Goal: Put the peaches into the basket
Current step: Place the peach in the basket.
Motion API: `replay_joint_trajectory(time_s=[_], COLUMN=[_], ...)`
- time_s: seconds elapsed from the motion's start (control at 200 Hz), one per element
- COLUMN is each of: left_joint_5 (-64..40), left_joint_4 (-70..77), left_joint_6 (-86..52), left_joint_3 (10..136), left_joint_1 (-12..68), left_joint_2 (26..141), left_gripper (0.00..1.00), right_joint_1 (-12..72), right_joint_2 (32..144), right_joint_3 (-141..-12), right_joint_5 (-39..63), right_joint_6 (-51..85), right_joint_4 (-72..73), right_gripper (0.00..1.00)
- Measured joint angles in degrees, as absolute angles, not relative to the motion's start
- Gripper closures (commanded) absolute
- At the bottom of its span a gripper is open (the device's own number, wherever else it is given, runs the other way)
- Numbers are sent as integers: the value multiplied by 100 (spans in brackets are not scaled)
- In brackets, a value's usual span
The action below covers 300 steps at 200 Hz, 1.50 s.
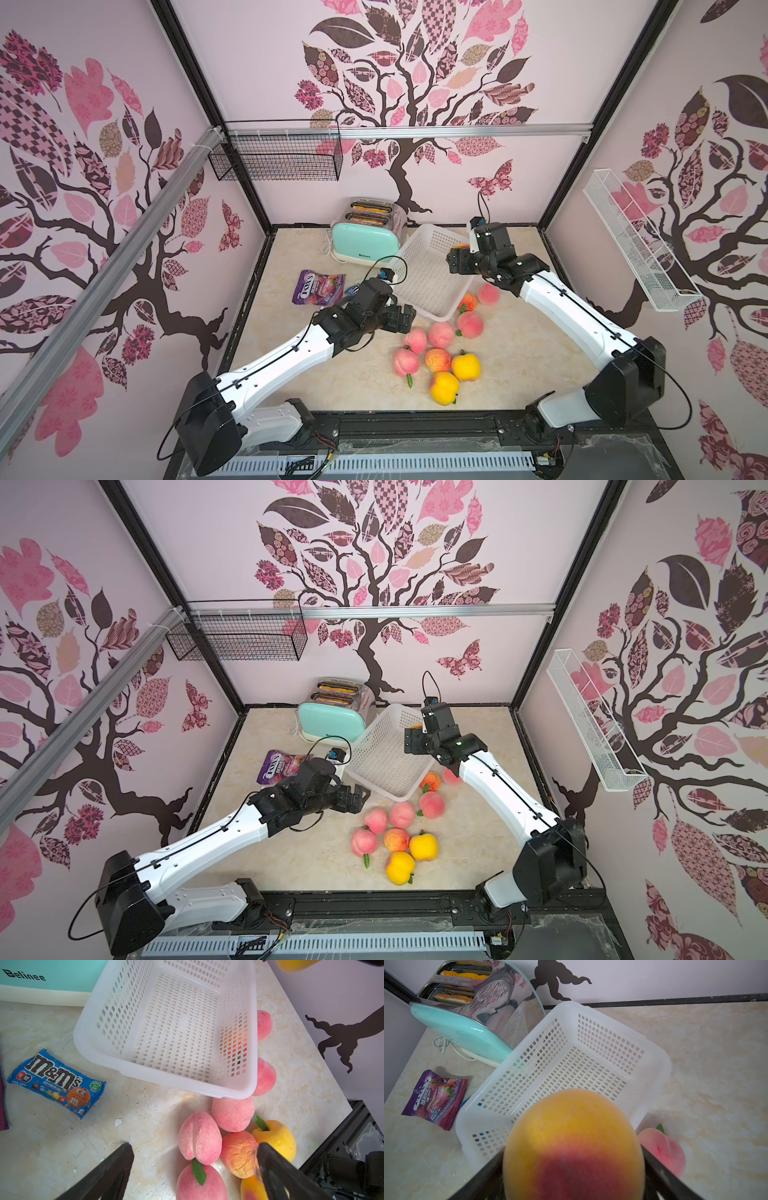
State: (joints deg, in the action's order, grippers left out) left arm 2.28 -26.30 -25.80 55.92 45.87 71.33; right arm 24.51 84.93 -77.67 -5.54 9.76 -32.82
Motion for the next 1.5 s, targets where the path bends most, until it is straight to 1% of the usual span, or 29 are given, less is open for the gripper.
replay_joint_trajectory(time_s=[0.305, 0.645, 1.19, 1.5], left_joint_5=[233, 209, 242, 252], left_joint_4=[-2558, -2309, -2283, -2217], left_joint_6=[-2241, -2056, -1942, -1951], left_joint_3=[6036, 6064, 6064, 5889], left_joint_1=[4453, 4313, 4265, 4265], left_joint_2=[7461, 7474, 7406, 7275], left_gripper=[3, 3, 3, 3], right_joint_1=[2333, 2294, 2213, 2198], right_joint_2=[9553, 10707, 11747, 12044], right_joint_3=[-8302, -9026, -9459, -9629], right_joint_5=[-615, -860, -1120, -1208], right_joint_6=[659, 414, 314, 316], right_joint_4=[-3057, -3033, -2947, -2945], right_gripper=[13, 13, 13, 14])
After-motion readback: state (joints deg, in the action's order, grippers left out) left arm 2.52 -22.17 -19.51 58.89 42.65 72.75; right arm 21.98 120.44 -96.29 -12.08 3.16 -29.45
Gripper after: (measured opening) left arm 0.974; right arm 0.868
